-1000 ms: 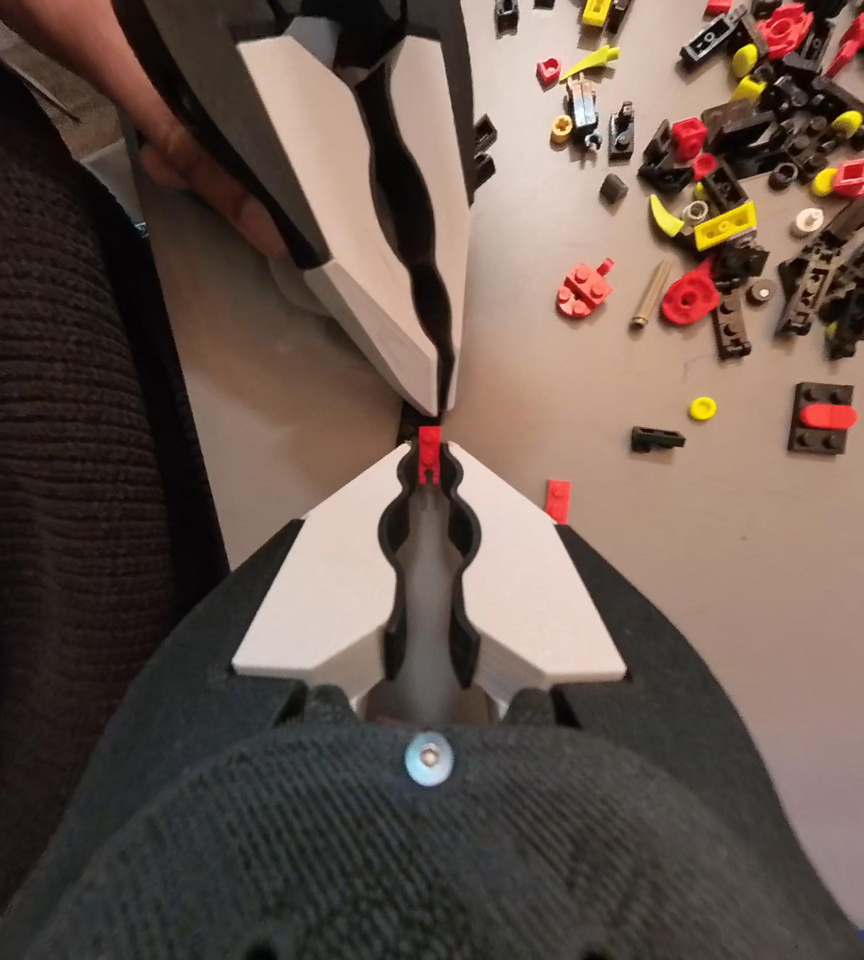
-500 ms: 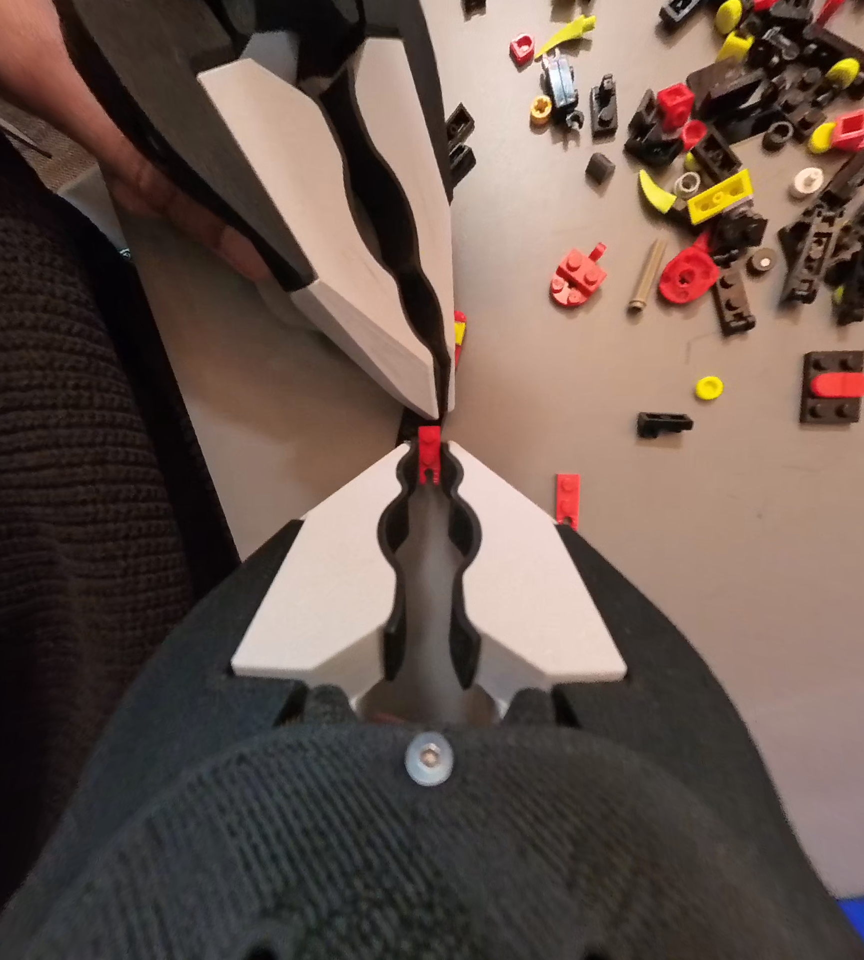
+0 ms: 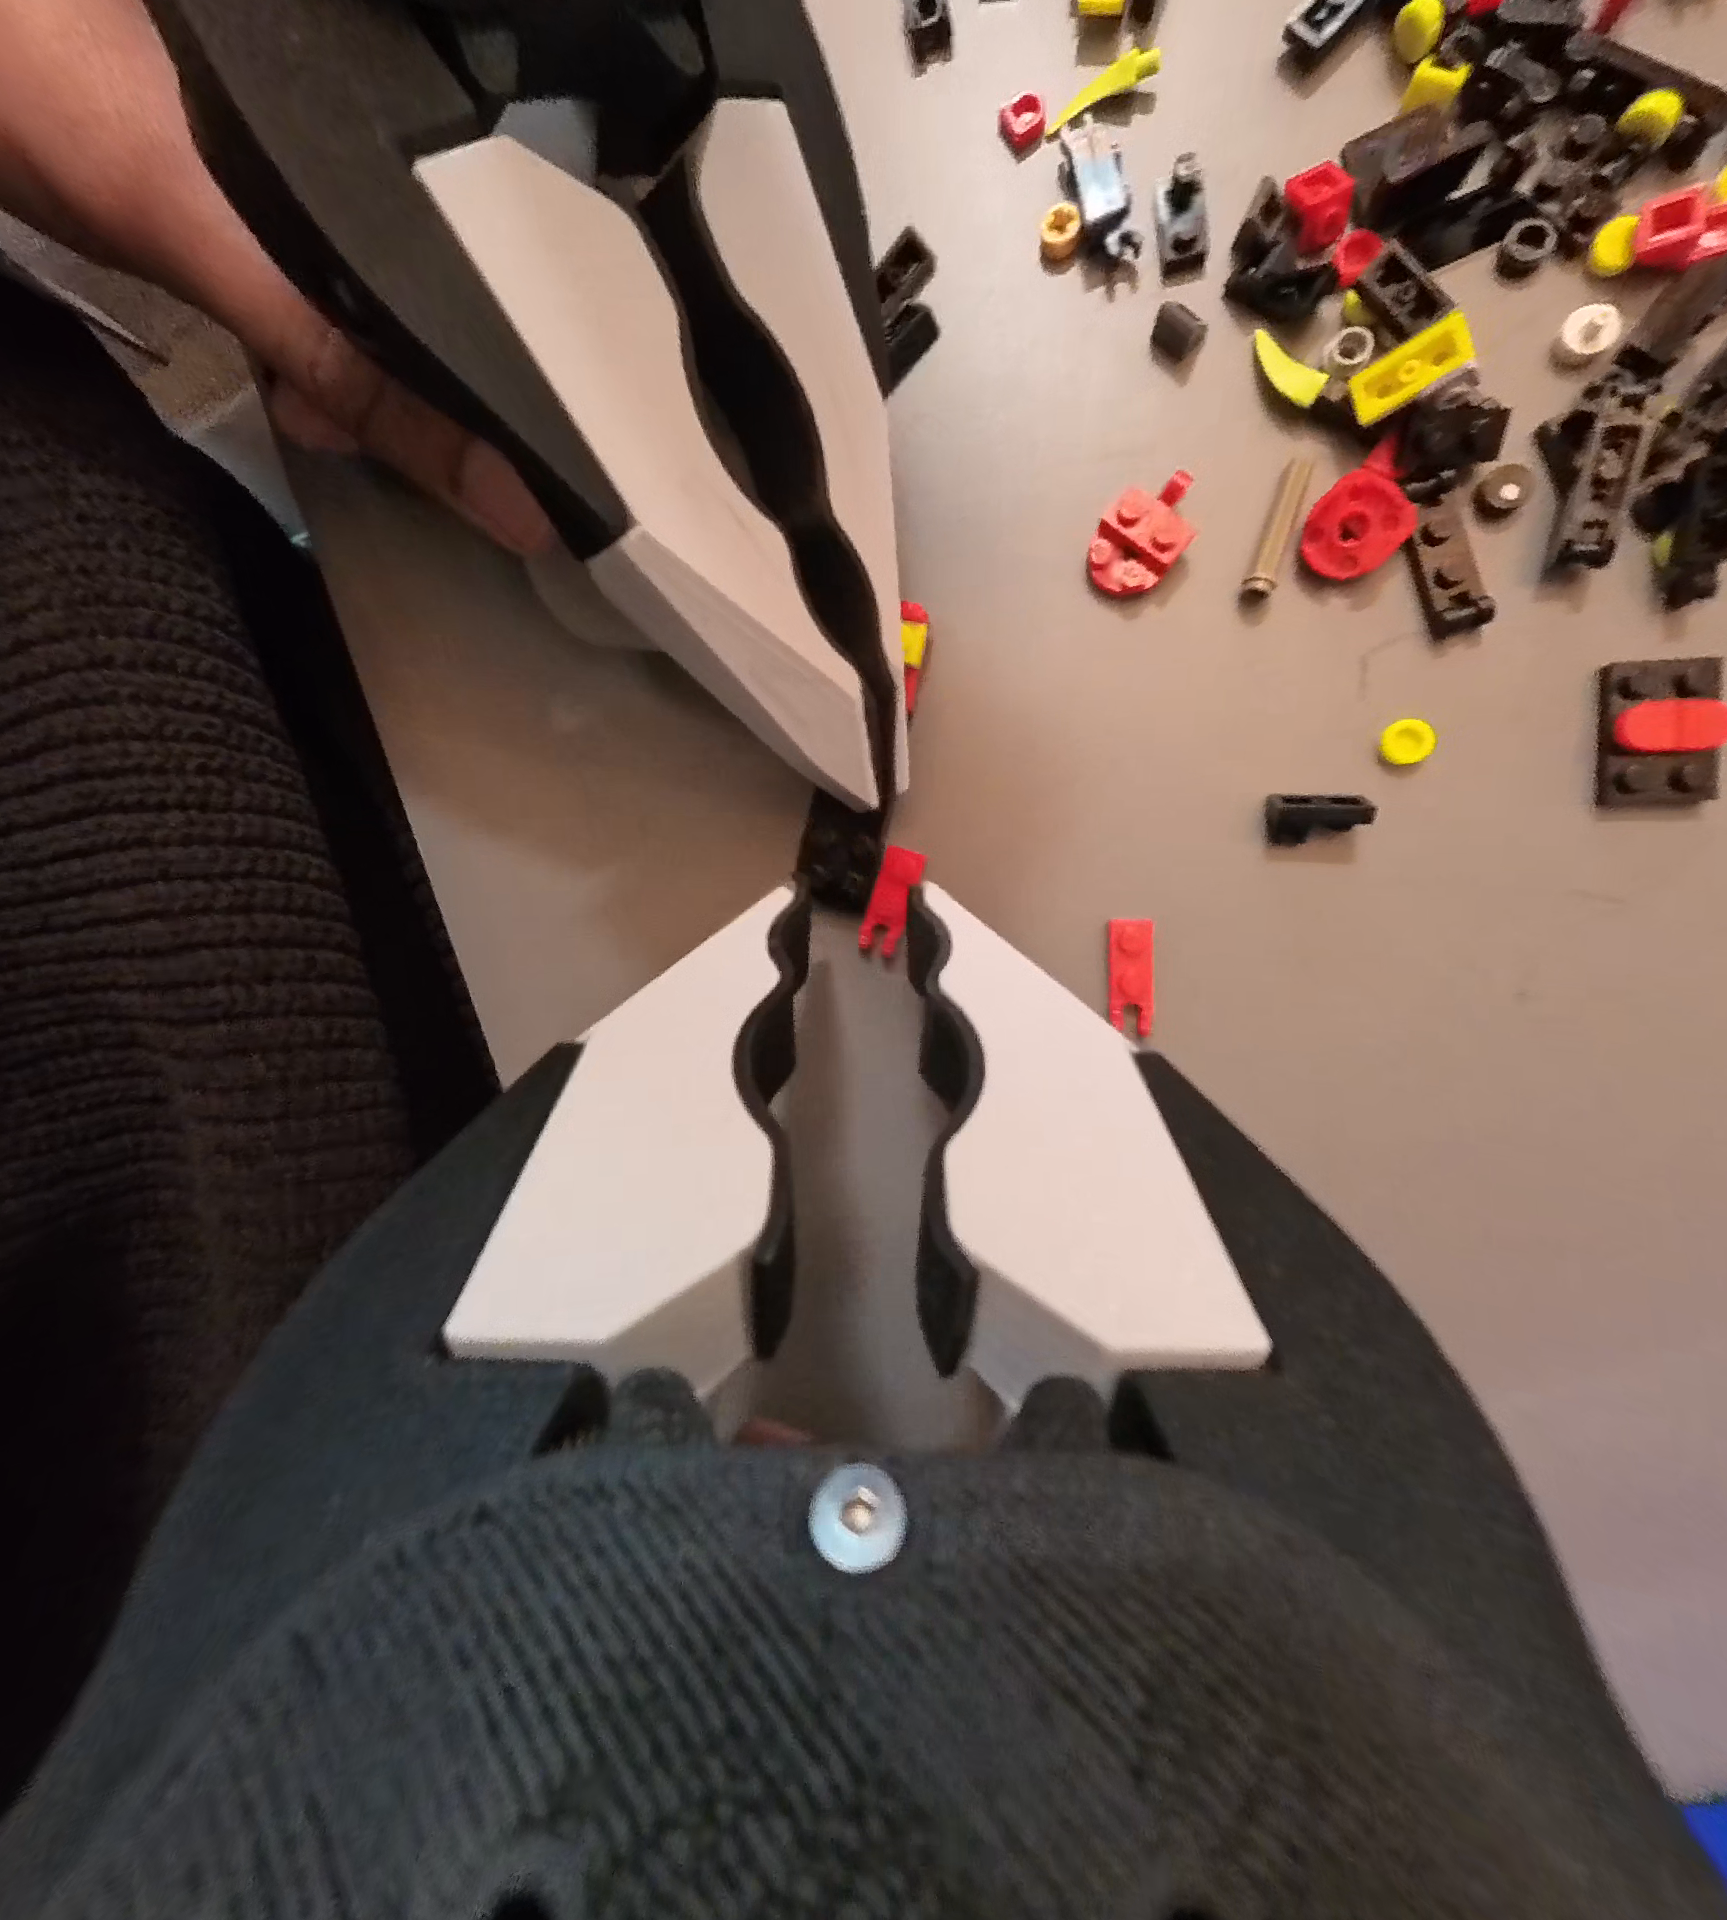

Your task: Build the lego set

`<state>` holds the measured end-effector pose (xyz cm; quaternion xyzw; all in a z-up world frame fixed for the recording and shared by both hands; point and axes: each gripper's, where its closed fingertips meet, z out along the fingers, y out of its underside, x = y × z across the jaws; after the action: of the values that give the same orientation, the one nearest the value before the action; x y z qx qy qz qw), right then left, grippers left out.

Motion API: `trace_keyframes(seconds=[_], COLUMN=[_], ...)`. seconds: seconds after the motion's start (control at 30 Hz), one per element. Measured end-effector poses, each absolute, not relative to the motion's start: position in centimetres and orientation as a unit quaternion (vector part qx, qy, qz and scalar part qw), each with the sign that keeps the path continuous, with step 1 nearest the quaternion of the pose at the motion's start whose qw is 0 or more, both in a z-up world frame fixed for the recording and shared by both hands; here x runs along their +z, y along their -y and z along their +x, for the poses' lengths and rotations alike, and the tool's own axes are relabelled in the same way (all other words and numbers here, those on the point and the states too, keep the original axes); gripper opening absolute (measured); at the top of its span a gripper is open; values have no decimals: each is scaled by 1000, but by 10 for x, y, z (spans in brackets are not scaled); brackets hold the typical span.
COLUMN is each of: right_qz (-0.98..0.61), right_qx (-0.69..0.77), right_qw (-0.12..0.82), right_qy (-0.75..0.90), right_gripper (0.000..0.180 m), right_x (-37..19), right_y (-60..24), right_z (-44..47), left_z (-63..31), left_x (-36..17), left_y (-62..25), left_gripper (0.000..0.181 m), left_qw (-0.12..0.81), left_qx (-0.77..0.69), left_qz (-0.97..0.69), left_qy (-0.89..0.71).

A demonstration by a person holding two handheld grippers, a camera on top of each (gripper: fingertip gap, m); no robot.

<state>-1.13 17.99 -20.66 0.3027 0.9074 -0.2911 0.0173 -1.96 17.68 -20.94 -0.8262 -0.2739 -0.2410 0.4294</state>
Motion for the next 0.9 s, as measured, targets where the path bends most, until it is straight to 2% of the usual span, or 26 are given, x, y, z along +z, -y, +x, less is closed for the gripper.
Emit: trace_keyframes(seconds=[0.03, 0.23, 0.47, 0.67, 0.9], right_qz=[308, 339, 346, 360, 356], right_qx=[-295, -332, -336, -336, -325], right_qw=[16, -24, -127, -124, -118], right_qy=[-904, -880, -867, -861, -868], right_gripper=[16, 10, 12, 14, 10], right_x=[-206, -197, -202, -208, -216], right_y=[-182, -190, -189, -187, -189], right_z=[-13, -26, -19, -11, -13], left_z=[-20, -19, -28, -37, -31], left_x=[-209, -209, -192, -186, -201], left_y=[-177, -172, -164, -154, -153], left_gripper=[0, 0, 2, 3, 5], left_qw=[429, 424, 449, 458, 425], left_qx=[-242, -249, -258, -263, -239], left_qz=[-825, -824, -800, -791, -829], left_qy=[275, 283, 303, 310, 273])
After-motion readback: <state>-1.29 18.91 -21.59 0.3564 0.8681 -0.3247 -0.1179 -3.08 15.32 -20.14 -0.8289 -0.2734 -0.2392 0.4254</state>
